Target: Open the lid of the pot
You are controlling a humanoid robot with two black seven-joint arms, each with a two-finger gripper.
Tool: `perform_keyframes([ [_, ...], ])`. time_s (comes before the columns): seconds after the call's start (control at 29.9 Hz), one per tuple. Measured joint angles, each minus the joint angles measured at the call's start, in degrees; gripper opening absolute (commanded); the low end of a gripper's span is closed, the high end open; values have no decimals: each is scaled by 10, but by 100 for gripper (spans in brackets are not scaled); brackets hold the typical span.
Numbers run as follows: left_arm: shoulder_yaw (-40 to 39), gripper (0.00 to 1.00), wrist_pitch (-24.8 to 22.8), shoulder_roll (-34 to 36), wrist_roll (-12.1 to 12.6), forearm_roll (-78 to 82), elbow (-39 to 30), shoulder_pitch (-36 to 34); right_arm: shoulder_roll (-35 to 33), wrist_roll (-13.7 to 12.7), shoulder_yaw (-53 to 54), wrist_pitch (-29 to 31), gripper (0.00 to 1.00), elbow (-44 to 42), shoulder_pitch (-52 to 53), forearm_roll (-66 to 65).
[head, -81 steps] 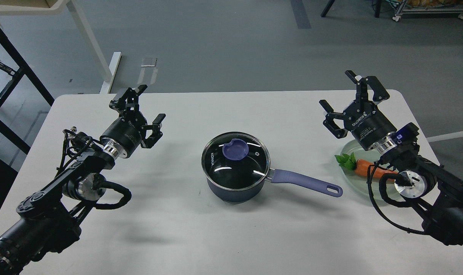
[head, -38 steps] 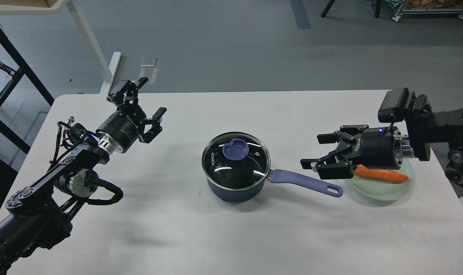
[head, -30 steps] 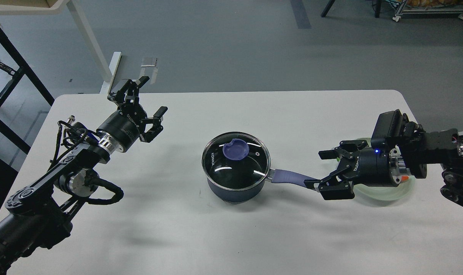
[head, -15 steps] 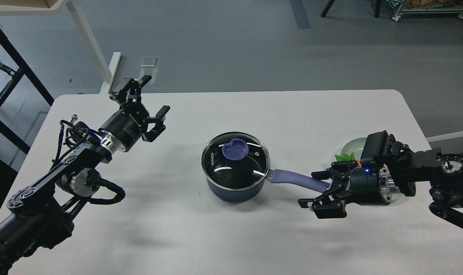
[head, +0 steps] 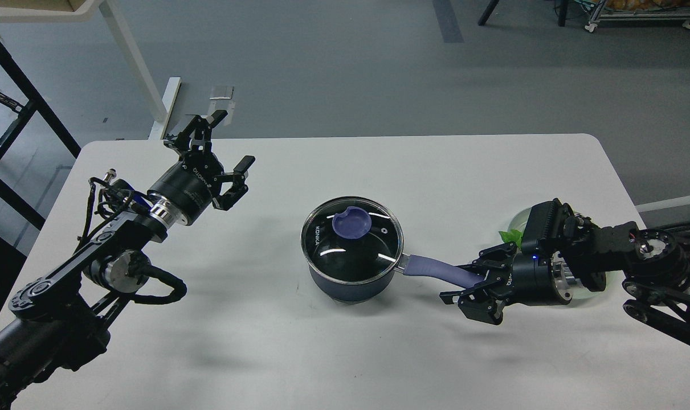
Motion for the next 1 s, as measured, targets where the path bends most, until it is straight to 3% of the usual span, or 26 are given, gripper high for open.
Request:
perform_keyframes([
  [0.13,0,99,0,0,1,1,-3,0,-3,0,-1,0,29,0,7,-2],
  [0.4,0,99,0,1,1,4,-12,0,-6,0,-2,0,20,0,19,-15],
  [0.74,29,99,-10,16,-2,175,-51,-18,-6,0,-14,-1,20,0,23,-16],
  [0.8,39,99,-10,18,-15,263,-70,-37,-6,0,-15,-1,20,0,23,-16],
  [1.0,102,99,2,21,-88,559,-110,-123,-6,0,-15,0,20,0,23,-15],
])
